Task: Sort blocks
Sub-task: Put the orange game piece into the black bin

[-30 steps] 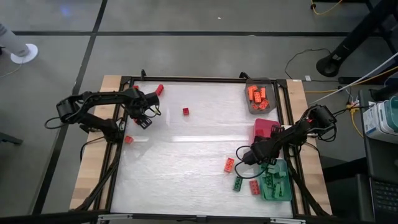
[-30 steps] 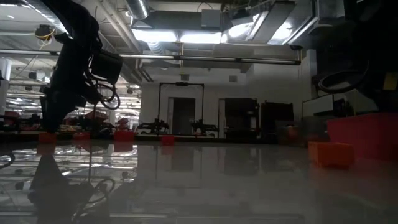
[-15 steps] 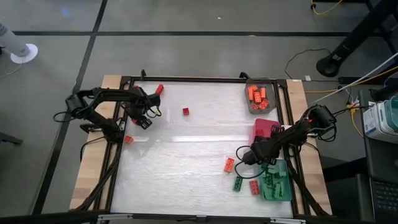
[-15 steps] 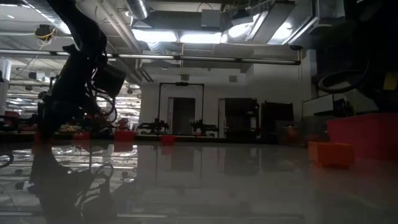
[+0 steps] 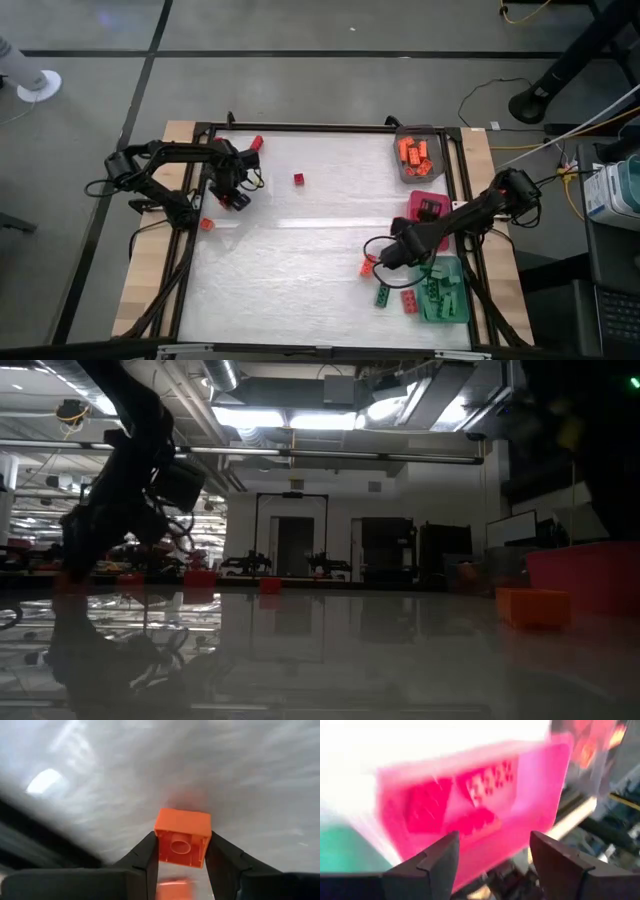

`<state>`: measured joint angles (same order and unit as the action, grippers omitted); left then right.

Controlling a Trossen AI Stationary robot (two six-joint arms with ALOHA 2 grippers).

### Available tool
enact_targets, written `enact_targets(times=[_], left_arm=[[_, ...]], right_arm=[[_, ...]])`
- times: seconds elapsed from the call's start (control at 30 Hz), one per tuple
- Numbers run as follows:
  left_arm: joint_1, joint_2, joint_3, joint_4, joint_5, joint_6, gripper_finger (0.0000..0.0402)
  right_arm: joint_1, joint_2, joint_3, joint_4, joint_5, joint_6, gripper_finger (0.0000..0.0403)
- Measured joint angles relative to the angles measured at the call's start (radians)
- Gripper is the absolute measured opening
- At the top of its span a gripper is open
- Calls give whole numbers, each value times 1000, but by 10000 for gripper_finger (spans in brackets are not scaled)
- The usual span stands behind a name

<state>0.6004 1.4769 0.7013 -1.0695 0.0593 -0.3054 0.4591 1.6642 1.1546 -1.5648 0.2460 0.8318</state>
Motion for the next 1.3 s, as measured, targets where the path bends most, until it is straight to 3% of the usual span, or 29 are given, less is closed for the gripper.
enact_targets(times=[0.2,0.33,0.43,0.7,0.83,1.07,1.3], left_arm=[[-54,-3,34,169,253,-35,112],[-114,-3,36,442,405,-108,112],[-173,-3,36,686,439,-201,112],[-415,-3,37,1444,430,-350,112],[-547,-3,37,1695,352,-336,115],[-709,-4,38,1769,208,-279,114],[-777,-4,37,1784,127,-245,117]], right_arm=[[28,0,151,60,119,-8,240],[80,-1,220,106,196,-25,240],[126,-1,243,165,268,-26,240],[222,2,242,469,540,-85,240],[232,2,241,610,663,-176,240],[219,2,241,936,793,-530,240],[173,2,241,1217,695,-822,240]])
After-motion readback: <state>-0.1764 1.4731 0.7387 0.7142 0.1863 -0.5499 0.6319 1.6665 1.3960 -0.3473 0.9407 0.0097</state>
